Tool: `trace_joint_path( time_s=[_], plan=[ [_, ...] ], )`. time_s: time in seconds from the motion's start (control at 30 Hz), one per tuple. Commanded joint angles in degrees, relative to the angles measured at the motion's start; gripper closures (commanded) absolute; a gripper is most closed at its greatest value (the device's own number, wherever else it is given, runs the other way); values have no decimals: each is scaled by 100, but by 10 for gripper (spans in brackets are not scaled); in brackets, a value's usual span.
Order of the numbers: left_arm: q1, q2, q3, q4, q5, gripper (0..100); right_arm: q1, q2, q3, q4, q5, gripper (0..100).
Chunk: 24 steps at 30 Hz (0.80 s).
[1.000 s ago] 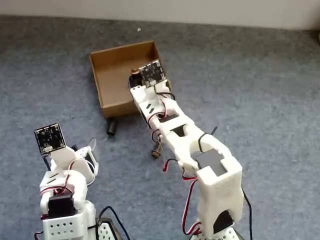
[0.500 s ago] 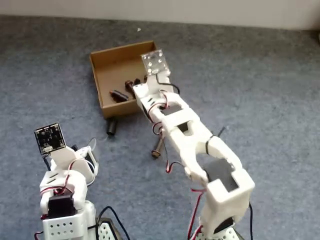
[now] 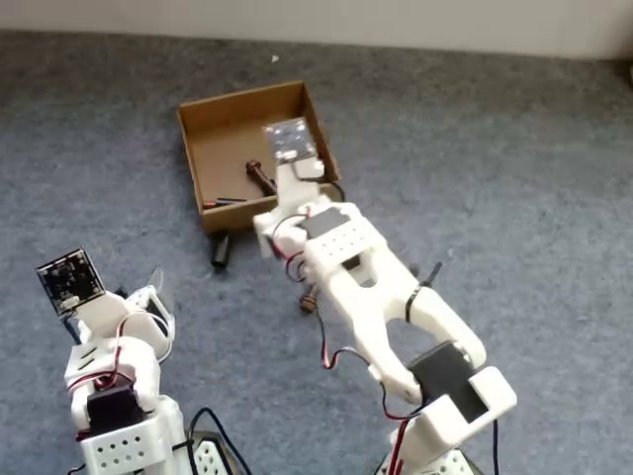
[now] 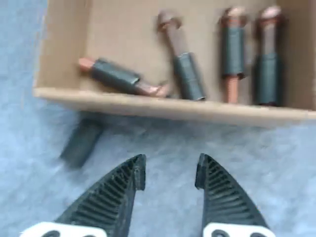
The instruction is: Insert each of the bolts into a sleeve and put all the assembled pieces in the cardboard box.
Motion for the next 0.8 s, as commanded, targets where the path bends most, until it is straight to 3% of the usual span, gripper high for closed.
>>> trace_joint_path(
  time_s=[0.0,0.3,0.77],
  plan=[
    [-92,-57,-48,-158,-18,780,-470,-286,-277,31,-290,843],
    [-92,-57,-48,-158,-26,780,-1174,576,-963,-92,-897,843],
    [-92,-57,-48,-158,-35,780,-1095,2809,-2791,31,-1187,864]
  ],
)
